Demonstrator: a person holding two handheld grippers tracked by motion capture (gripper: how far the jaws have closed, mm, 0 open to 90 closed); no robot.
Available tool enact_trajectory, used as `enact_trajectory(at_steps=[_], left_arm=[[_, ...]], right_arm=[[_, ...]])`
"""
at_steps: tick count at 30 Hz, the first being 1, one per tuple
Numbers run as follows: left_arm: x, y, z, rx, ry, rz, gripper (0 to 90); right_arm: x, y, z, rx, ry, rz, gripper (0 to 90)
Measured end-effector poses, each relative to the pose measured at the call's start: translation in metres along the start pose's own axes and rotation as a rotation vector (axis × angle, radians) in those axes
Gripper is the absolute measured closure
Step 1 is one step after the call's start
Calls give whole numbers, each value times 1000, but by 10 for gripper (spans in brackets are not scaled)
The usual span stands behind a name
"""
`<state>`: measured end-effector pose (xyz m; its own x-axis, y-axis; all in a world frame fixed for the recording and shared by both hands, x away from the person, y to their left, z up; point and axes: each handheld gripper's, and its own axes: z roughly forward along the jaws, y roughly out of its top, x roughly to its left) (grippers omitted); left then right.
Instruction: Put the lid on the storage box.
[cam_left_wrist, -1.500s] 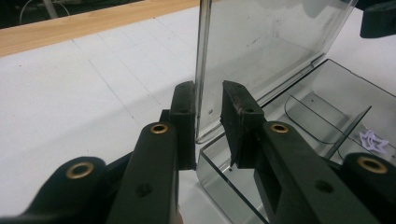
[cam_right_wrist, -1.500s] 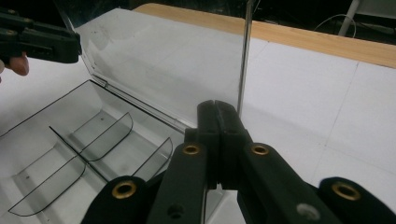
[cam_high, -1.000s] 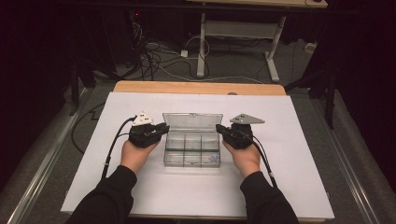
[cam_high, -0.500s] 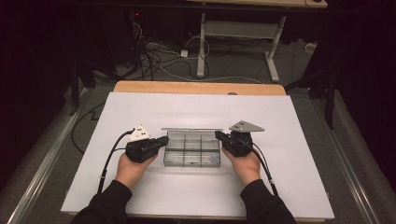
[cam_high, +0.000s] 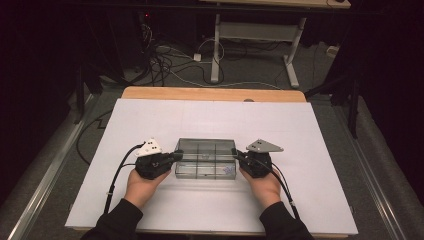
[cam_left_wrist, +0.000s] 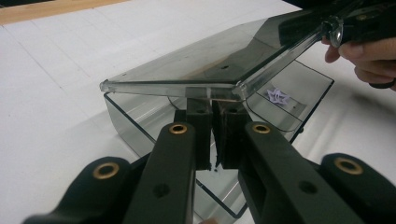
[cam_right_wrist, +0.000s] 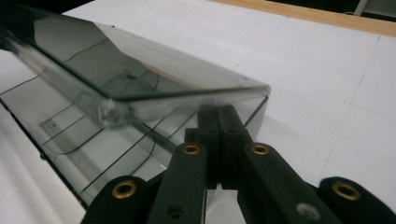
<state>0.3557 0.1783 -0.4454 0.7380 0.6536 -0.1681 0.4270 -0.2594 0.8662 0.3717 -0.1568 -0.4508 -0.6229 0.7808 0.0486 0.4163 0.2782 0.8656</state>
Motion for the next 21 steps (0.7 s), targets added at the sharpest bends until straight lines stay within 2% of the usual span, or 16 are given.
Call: enact_trajectory(at_steps=[4,7,10,15,21], left_arm=[[-1,-2,0,-5,-2,-1,846],[-2,-4,0,-7,-5,-1,847],[-3,-7,-2,-4,-6,2,847],[-5,-14,-4,1,-12,2,843],[-6,-22,-11,-7,-14,2,842]], right_arm=[[-1,-7,-14,-21,-17,-15,900],[-7,-14,-23,-27,-35,4,900],[-17,-23,-30,-11,-56,18,886],[-22,-39,-38,29,-99,30,760],[-23,-49,-44,61,-78,46,536]])
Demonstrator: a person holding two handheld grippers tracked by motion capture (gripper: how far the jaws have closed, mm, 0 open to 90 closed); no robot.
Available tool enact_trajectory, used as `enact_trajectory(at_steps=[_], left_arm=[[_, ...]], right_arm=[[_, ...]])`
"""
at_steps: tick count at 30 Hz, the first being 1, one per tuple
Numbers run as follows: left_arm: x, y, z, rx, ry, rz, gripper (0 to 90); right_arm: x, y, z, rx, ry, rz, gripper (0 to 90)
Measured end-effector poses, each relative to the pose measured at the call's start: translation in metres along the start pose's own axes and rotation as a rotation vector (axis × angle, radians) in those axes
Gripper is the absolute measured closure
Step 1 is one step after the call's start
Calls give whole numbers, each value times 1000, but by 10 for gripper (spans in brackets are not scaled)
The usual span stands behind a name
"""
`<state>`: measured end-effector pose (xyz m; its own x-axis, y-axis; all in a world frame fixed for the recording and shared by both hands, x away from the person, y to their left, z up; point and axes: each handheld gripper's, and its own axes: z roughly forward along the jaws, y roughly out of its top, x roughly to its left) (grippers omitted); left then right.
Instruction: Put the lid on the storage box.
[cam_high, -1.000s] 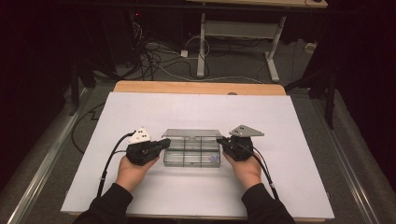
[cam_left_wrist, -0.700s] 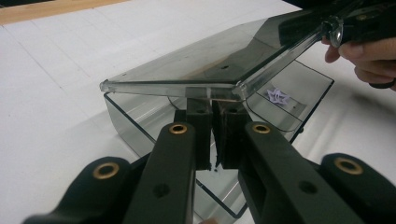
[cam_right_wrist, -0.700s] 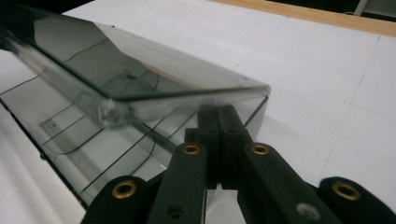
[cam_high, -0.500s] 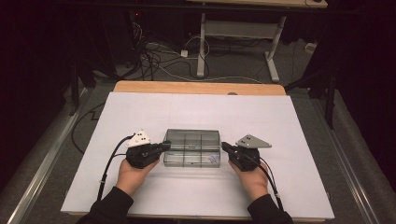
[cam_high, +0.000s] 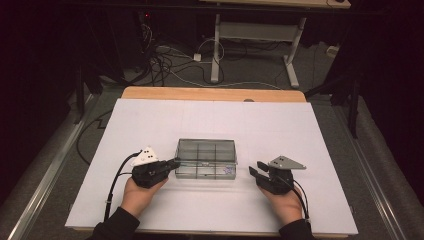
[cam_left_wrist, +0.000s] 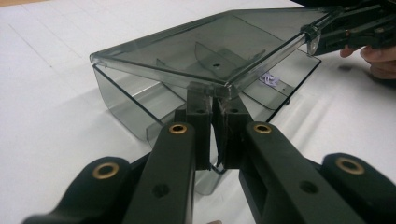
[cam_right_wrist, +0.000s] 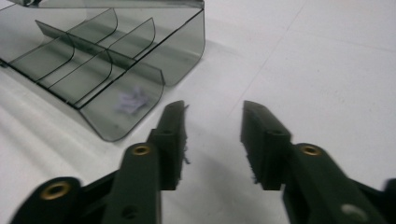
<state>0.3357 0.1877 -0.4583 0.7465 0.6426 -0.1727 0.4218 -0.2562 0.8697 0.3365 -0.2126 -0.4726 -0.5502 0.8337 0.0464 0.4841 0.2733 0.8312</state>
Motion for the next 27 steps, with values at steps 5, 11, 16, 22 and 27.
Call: enact_trajectory(at_steps=[5,11,16,22,27], left_arm=[[-3,-8,-4,0,-9,11,841],[-5,-14,-5,11,-9,16,840],[-9,-17,-5,19,-4,26,840],[-14,-22,-11,24,4,30,839],[-14,-28,-24,28,14,23,791]], right_arm=[[4,-6,-5,56,27,1,297],[6,-14,-13,88,25,4,28],[7,-19,-19,117,16,3,3],[6,-22,-21,136,14,-1,3],[6,-22,-21,137,15,4,3]])
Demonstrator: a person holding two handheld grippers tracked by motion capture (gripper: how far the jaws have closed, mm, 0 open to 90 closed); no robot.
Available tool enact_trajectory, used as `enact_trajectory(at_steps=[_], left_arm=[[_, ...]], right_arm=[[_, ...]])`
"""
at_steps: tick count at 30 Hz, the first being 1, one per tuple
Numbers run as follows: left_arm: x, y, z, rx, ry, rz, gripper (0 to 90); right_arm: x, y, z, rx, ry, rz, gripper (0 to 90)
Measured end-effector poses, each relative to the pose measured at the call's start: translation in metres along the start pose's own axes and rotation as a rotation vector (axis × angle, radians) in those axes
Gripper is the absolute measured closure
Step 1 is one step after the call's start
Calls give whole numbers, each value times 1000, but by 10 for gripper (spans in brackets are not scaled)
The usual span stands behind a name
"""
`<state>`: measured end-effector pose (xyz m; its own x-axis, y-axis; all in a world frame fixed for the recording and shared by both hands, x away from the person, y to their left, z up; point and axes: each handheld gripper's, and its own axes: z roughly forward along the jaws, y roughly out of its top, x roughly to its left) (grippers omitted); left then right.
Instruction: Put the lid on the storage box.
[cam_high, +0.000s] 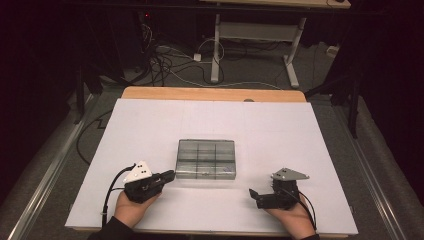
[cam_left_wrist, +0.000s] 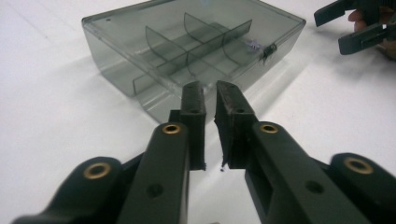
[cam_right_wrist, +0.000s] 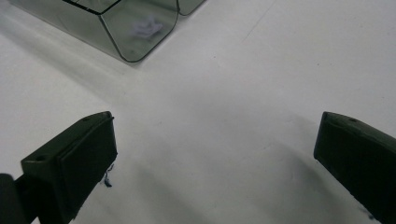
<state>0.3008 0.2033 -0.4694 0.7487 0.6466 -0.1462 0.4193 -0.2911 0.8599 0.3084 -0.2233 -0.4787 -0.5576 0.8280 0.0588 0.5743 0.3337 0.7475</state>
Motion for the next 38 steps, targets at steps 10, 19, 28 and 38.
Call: enact_trajectory(at_steps=[10,19,28,38], left_arm=[[9,-16,-25,50,50,2,365],[15,-15,-20,88,106,-16,55],[12,-16,-17,26,80,4,0],[15,-18,-18,20,85,-21,0]], right_arm=[[1,0,-1,-12,11,-5,3],[3,0,0,-12,10,-13,3],[3,0,0,-12,10,-12,3],[3,0,0,-16,15,-13,3]])
